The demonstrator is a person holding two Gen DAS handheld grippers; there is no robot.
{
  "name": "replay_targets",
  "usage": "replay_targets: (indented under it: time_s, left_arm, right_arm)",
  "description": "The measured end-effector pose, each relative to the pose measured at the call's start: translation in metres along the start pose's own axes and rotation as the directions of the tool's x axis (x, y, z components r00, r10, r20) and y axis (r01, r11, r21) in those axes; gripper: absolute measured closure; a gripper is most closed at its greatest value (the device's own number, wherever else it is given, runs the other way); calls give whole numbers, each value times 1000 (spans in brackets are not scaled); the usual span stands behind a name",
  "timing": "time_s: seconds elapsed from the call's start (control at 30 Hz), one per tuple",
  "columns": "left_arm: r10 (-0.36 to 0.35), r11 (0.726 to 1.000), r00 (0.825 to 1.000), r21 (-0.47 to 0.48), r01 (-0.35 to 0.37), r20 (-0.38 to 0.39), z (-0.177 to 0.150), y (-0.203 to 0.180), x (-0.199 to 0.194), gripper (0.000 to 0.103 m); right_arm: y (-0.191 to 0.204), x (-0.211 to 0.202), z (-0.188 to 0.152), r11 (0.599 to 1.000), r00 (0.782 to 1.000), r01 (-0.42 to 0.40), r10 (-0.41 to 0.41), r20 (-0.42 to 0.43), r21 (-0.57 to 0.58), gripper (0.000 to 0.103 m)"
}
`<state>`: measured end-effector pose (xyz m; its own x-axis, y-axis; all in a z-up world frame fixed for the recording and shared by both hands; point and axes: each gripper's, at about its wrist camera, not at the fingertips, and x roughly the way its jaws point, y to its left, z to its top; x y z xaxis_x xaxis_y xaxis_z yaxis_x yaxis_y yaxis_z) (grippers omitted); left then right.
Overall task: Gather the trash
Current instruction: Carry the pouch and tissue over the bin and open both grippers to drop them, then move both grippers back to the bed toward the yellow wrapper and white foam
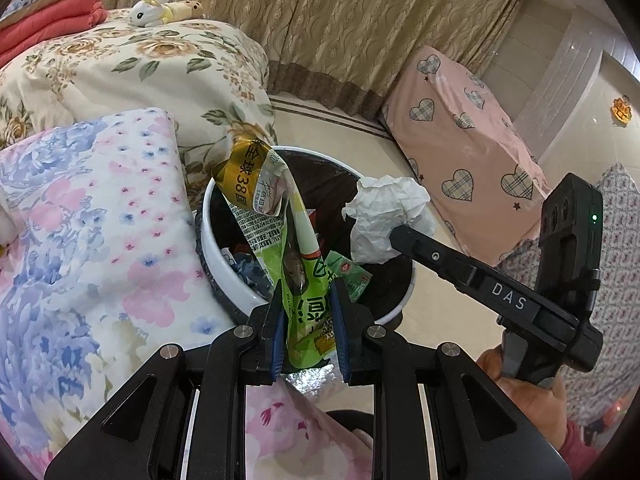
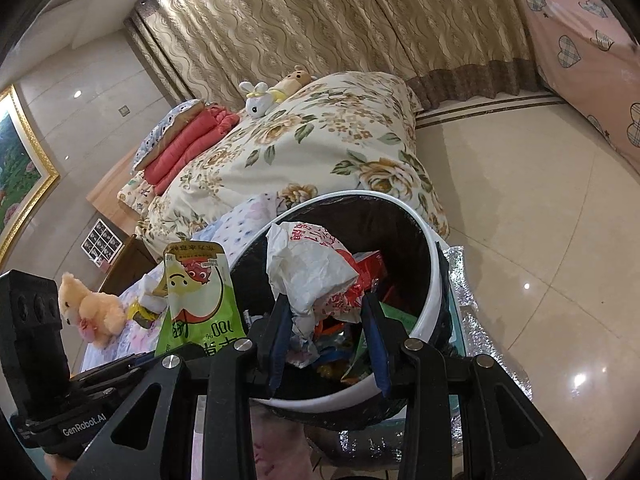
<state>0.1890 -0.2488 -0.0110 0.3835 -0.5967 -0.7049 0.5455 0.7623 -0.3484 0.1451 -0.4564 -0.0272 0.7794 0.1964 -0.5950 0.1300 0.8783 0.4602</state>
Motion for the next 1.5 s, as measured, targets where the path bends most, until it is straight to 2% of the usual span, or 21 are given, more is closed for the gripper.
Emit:
replay_targets:
  time_s: [0.13,0.17,0.3,0.4,0.7,0.97,1.27,1.5]
  left_arm:
    - [1,1000,1000,-6,-1,-15,0,0,5,83]
    - [6,1000,1000,-11,-6,-19,1,0,5,78]
    - [10,1000,1000,-17,-10,-13,0,0,4,56]
    - [16,1000,1000,-26,-16,-8,-1,4,1,50]
    - [55,996,998,-71,-54,13,-21,29,-19,50]
    - [122,981,992,-154,-116,27,-48,68,-43,50]
    - [221,954,974,-220,-204,55,-74,111,-77,50]
    - [282,925,957,-280,-255,61,-89,146,-98,50]
  right_arm:
    - [-4,5,3,1000,1000,7,-7,-13,3,64]
    - [-5,7,3,1000,1000,7,-7,-18,4,62]
    - [-8,8,3,1000,1000,13,-12,-24,17,41]
    - [-9,5,1,1000,1000,11,-11,-17,24,38]
    - [0,-4,-2,999,1000,-13,13,6,32,32]
    - [34,-6,-15,998,998,-63,63,12,-12,25]
    - [84,7,-36,988,991,-129,126,-35,-90,19]
    - [117,20,-52,975,983,-173,162,-85,-137,18]
